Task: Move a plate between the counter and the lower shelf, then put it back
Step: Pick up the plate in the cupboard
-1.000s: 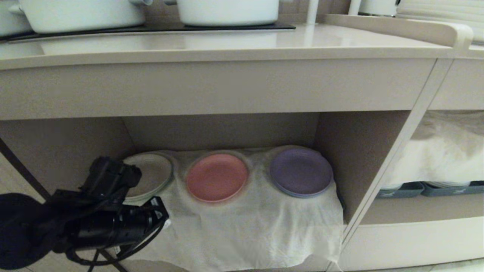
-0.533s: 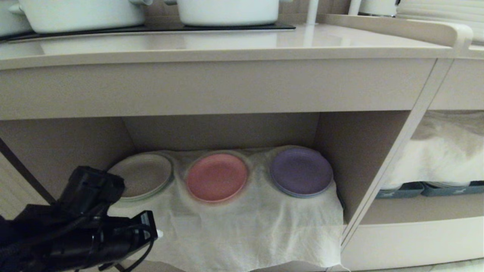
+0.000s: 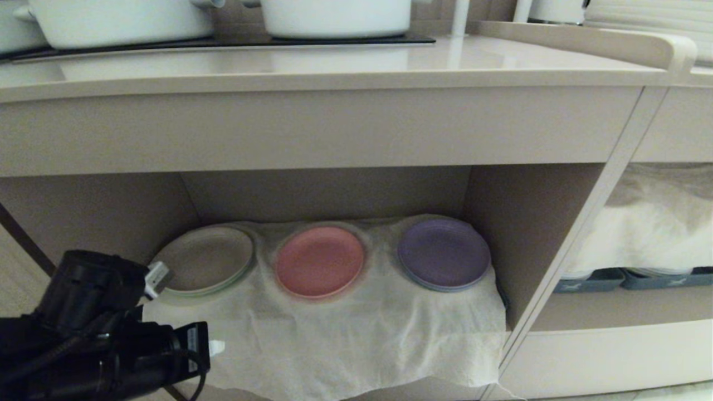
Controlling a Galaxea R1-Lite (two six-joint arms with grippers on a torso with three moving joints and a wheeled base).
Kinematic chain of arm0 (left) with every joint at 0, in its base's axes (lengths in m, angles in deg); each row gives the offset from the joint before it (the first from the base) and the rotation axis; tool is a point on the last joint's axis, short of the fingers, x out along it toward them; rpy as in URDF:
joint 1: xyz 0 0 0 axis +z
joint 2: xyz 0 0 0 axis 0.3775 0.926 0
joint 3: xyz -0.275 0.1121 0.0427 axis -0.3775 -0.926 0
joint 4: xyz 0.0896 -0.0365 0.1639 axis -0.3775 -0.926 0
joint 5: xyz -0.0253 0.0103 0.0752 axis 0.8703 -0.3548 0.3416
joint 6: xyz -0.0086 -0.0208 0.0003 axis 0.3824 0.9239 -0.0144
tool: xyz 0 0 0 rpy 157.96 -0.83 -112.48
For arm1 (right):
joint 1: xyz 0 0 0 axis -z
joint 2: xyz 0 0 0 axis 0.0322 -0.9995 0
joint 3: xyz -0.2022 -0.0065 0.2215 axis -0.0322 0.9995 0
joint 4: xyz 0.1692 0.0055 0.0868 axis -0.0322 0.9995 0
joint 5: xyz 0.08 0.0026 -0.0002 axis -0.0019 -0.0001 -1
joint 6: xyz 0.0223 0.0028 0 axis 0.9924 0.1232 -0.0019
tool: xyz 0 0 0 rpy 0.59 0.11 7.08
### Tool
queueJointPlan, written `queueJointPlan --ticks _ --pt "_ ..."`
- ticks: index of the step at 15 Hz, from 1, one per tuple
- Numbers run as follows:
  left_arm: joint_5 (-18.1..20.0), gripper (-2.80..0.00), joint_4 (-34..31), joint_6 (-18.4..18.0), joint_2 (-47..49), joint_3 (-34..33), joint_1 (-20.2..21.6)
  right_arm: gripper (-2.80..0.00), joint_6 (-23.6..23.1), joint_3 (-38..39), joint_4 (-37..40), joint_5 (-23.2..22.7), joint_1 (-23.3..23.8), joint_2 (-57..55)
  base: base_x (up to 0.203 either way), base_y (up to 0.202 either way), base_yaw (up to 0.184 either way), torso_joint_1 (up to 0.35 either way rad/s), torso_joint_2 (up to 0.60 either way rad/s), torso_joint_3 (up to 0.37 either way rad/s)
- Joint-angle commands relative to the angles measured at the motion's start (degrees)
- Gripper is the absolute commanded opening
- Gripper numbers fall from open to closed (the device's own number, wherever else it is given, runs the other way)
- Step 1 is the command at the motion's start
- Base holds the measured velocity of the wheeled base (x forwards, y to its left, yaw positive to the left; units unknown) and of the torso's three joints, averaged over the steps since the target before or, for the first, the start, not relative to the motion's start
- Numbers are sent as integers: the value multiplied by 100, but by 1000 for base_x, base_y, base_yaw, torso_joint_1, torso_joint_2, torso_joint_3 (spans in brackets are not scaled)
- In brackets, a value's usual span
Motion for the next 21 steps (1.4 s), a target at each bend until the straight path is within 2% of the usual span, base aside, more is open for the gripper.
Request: queueJointPlan --ticks 1,6,11,16,20,21 --pt "-23 -280 -2 -144 -202 2 6 -280 3 0 -2 1 0 0 0 0 0 0 0 0" --pt "-338 -280 4 -593 -275 4 6 -280 3 0 -2 1 0 0 0 0 0 0 0 0" --pt "-468 -280 -5 -643 -539 -69 6 -280 3 0 -2 1 0 0 0 0 0 0 0 0" --pt "-470 -280 13 -1211 -776 -362 27 -280 3 0 -2 1 0 0 0 0 0 0 0 0" --pt "-450 -280 21 -1404 -857 -404 285 -280 3 0 -2 1 0 0 0 0 0 0 0 0" --pt "-434 -280 16 -1523 -904 -424 482 -280 3 0 -2 1 0 0 0 0 0 0 0 0"
